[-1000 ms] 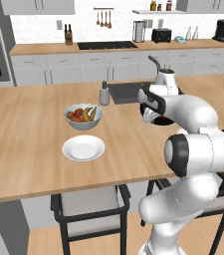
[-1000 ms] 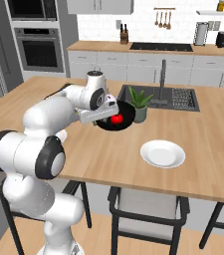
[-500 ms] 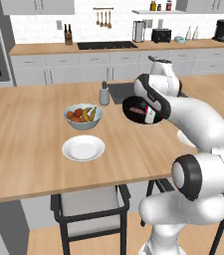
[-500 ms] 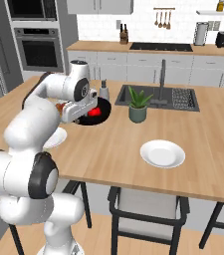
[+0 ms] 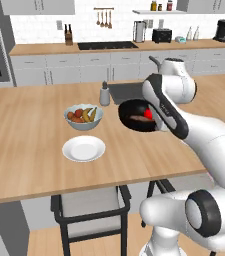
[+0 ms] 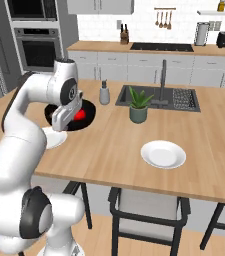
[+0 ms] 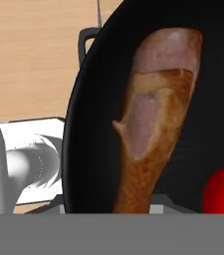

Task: Pick the chicken drumstick and tomato from their plates and place them in the bowl. Then put the bowl in the fridge.

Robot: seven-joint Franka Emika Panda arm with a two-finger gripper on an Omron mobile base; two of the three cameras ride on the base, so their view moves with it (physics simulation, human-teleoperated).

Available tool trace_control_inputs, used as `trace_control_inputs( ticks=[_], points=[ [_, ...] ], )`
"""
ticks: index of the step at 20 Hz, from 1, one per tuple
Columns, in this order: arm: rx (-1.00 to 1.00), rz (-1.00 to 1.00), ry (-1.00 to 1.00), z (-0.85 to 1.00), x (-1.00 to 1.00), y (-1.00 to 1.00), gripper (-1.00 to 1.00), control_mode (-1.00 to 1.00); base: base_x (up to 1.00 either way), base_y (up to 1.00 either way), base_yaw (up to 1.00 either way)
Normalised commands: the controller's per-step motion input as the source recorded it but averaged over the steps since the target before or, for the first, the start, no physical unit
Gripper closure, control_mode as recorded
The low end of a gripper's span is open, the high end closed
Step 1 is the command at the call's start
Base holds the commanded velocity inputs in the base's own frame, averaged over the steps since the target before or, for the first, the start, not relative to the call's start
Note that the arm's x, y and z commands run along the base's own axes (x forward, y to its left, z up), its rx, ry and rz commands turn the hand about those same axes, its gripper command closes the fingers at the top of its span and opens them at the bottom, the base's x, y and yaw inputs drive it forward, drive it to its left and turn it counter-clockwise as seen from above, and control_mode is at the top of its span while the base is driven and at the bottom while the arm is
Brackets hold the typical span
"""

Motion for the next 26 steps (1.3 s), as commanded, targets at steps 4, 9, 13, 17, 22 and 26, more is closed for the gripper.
trace_control_inputs(
  ticks=[4, 9, 13, 17, 22, 26],
  points=[
    [0.00, 0.04, -0.16, 0.26, -0.59, -0.09, 1.00, -1.00, 0.00, 0.00, 0.00],
    [0.00, 0.00, -0.07, 0.50, -0.54, -0.24, 1.00, -1.00, 0.00, 0.00, 0.00],
    [0.00, 0.00, 0.02, 0.38, -0.58, -0.14, 1.00, -1.00, 0.00, 0.00, 0.00],
    [0.00, 0.00, 0.15, 0.20, -0.70, 0.00, 1.00, -1.00, 0.00, 0.00, 0.00],
    [0.00, 0.00, 0.17, 0.01, -0.56, 0.00, 1.00, -1.00, 0.00, 0.00, 0.00],
    [0.00, 0.00, 0.06, 0.00, -0.16, 0.00, 1.00, -1.00, 0.00, 0.00, 0.00]
  ],
)
